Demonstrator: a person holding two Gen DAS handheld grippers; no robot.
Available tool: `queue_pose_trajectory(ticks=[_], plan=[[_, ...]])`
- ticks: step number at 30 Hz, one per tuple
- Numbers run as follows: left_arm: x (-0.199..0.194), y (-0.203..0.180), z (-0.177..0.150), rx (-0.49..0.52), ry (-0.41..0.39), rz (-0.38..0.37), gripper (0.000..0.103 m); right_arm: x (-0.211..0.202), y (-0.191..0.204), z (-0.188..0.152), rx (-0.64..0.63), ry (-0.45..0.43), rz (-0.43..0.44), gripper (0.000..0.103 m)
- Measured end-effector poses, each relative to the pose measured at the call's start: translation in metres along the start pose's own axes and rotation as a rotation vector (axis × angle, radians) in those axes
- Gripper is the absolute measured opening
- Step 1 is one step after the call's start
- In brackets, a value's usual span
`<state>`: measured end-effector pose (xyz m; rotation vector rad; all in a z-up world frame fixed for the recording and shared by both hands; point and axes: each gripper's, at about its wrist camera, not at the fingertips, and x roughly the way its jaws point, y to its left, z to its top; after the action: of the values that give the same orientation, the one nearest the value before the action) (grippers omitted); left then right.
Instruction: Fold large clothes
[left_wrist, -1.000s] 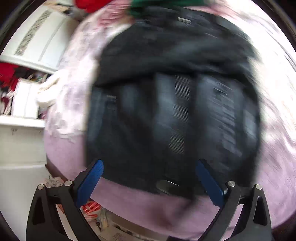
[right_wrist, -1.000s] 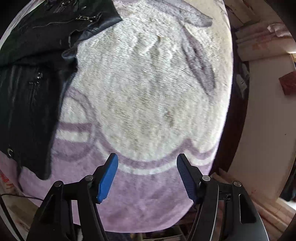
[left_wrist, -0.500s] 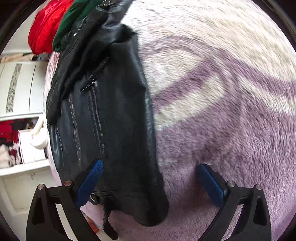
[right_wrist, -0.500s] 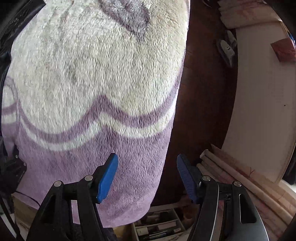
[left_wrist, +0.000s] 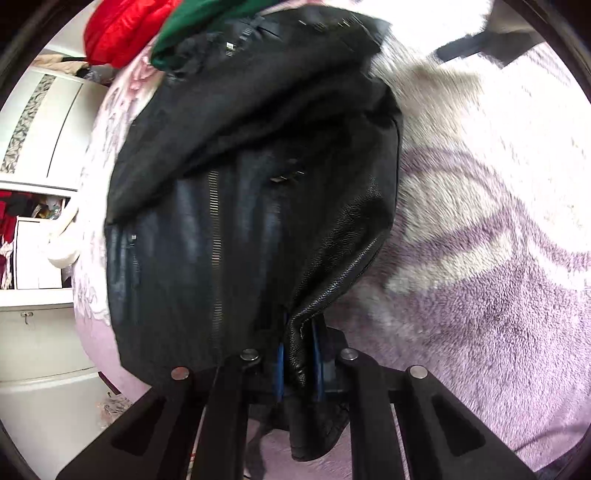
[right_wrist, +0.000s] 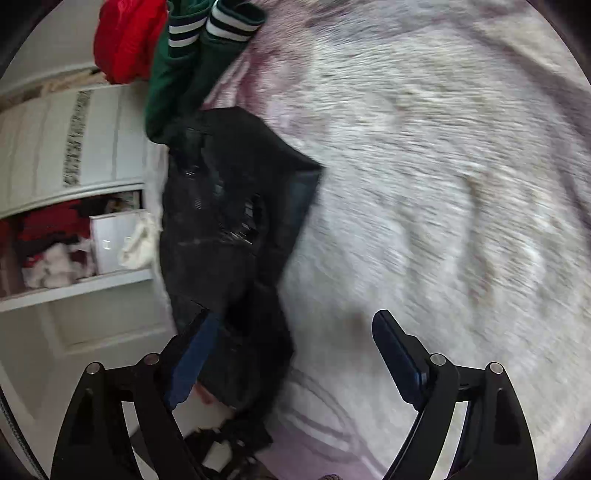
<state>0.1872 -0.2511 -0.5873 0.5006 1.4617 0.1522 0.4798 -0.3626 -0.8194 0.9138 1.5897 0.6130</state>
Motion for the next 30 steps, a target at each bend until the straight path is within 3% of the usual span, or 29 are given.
queue_pose_trajectory(ticks=[3, 5, 6, 7, 9, 13, 17, 20, 23, 27, 29, 30], plan=[[-0.01, 0.017, -0.006, -0.029, -0.025, 0.006, 0.008, 0.047, -0.009, 0.011, 0.071, 0.074, 0.076, 0.088], [-0.02, 0.029, -0.009, -0.058, -0.044, 0.0, 0.008, 0.062, -0.005, 0.011, 0.09, 0.05, 0.109, 0.082], [-0.019, 0.039, -0.009, -0.073, -0.05, -0.007, 0.008, 0.069, -0.002, 0.007, 0.117, 0.057, 0.113, 0.045], [-0.022, 0.044, -0.011, -0.095, -0.055, -0.016, 0.008, 0.071, 0.003, 0.005, 0.135, 0.053, 0.113, 0.027], [-0.023, 0.063, -0.012, -0.132, -0.066, -0.037, 0.008, 0.068, 0.026, -0.003, 0.109, 0.026, 0.061, 0.021], [-0.032, 0.108, -0.022, -0.226, -0.085, -0.129, 0.008, 0.061, 0.095, -0.016, 0.018, 0.017, -0.045, 0.019], [-0.012, 0.179, -0.039, -0.387, -0.047, -0.32, 0.011, 0.088, 0.186, -0.021, -0.083, 0.04, -0.196, 0.019], [0.016, 0.237, -0.054, -0.509, -0.011, -0.429, 0.012, 0.138, 0.244, -0.02, -0.16, 0.072, -0.315, 0.019], [0.054, 0.294, -0.071, -0.622, 0.011, -0.488, 0.013, 0.221, 0.295, -0.015, -0.215, 0.099, -0.435, 0.018], [0.141, 0.354, -0.092, -0.733, 0.079, -0.543, 0.02, 0.338, 0.348, 0.006, -0.248, 0.146, -0.585, 0.019], [0.185, 0.371, -0.103, -0.78, 0.137, -0.616, 0.026, 0.391, 0.36, 0.015, -0.228, 0.174, -0.673, 0.024], [0.201, 0.378, -0.109, -0.809, 0.153, -0.687, 0.027, 0.411, 0.357, 0.018, -0.201, 0.195, -0.704, 0.036]])
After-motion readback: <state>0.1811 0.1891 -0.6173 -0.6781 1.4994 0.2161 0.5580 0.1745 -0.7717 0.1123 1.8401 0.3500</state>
